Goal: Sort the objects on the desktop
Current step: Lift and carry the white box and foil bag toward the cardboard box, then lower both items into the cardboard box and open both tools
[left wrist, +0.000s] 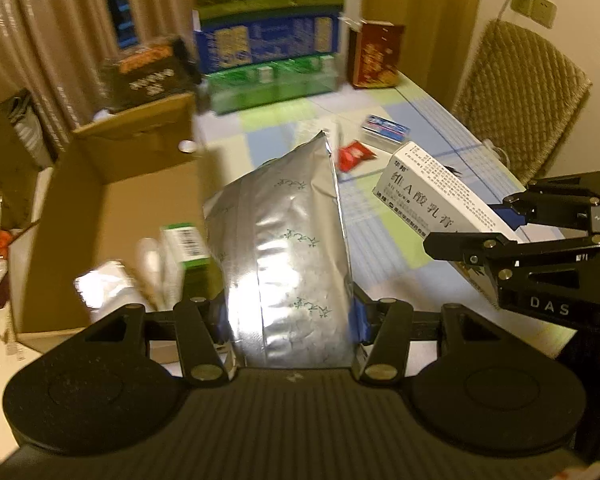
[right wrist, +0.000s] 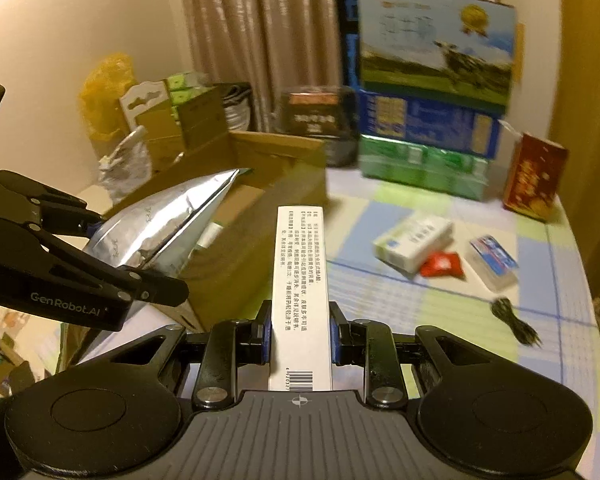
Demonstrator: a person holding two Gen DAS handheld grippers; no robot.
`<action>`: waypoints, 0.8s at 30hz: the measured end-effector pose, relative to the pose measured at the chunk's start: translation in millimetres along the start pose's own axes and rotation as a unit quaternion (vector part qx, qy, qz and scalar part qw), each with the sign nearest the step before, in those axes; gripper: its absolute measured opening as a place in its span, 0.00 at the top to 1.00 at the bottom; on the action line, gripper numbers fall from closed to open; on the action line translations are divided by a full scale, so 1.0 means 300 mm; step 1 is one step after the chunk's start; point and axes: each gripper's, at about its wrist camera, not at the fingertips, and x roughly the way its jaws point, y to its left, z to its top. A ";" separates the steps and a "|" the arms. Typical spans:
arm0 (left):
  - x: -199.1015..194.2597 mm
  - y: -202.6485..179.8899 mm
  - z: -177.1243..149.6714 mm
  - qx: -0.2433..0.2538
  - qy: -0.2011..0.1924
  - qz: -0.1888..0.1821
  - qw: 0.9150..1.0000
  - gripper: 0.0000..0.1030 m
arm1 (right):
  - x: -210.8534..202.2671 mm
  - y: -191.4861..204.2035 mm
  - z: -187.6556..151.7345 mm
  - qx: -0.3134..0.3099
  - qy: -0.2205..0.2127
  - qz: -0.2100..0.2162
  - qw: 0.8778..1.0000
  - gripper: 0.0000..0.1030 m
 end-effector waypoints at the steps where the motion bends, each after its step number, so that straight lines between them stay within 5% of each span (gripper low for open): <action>1: -0.016 0.019 0.001 -0.001 -0.002 0.004 1.000 0.52 | 0.004 0.017 0.010 -0.003 0.000 0.003 1.000 0.77; 24: -0.075 0.569 0.074 -0.073 -0.016 0.057 0.996 0.52 | 0.365 0.253 0.356 0.004 0.015 0.049 0.999 0.77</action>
